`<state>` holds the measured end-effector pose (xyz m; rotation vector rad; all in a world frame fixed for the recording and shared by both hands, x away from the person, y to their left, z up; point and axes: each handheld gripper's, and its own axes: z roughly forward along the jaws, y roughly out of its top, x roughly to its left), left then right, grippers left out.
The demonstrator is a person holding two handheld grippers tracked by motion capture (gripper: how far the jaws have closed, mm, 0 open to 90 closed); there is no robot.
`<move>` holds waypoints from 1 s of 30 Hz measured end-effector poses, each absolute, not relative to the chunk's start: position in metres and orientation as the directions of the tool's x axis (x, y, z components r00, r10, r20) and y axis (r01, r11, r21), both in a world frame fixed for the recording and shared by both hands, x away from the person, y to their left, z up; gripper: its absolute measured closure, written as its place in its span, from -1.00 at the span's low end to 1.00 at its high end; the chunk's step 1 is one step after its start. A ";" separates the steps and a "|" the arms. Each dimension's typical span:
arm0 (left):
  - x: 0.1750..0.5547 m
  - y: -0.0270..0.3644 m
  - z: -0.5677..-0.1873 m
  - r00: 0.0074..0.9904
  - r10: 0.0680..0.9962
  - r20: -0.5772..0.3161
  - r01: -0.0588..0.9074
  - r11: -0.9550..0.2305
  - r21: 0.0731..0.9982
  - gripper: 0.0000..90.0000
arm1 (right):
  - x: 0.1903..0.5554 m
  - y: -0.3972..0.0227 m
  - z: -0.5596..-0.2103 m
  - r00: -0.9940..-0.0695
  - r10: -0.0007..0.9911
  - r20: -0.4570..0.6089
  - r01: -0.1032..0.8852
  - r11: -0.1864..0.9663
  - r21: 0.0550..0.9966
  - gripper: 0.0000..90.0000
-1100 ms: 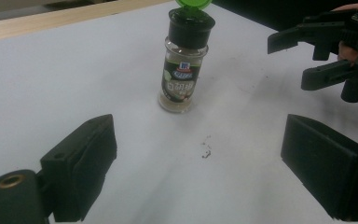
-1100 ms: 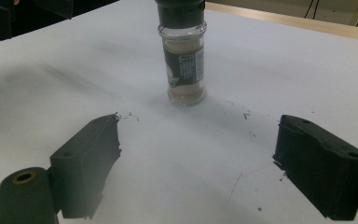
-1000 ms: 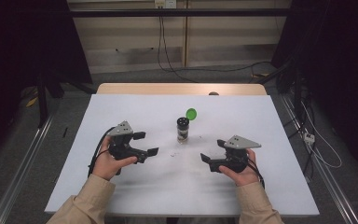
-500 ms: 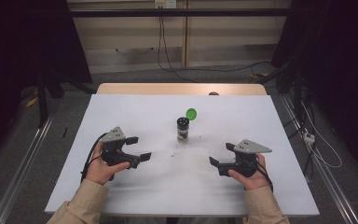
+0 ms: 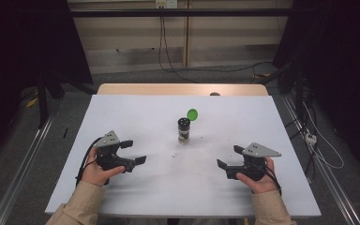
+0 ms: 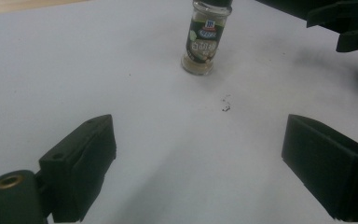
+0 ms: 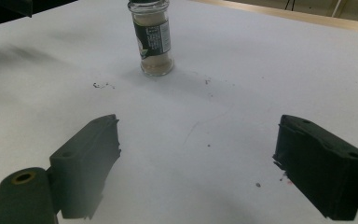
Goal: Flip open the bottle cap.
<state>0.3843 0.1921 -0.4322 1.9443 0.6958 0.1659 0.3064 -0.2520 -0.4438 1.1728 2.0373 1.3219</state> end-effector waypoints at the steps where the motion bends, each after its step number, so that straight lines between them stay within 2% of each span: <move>1: 0.384 0.192 -0.432 0.822 0.538 -0.185 0.398 -0.312 0.863 -0.79 | 0.306 -0.253 -0.444 -0.543 0.836 0.080 0.416 0.185 0.890 -0.70; 30: 0.370 0.227 -0.438 0.799 0.579 -0.163 0.401 -0.311 0.862 -0.82 | 0.299 -0.274 -0.448 -0.512 0.855 0.077 0.429 0.178 0.886 -0.70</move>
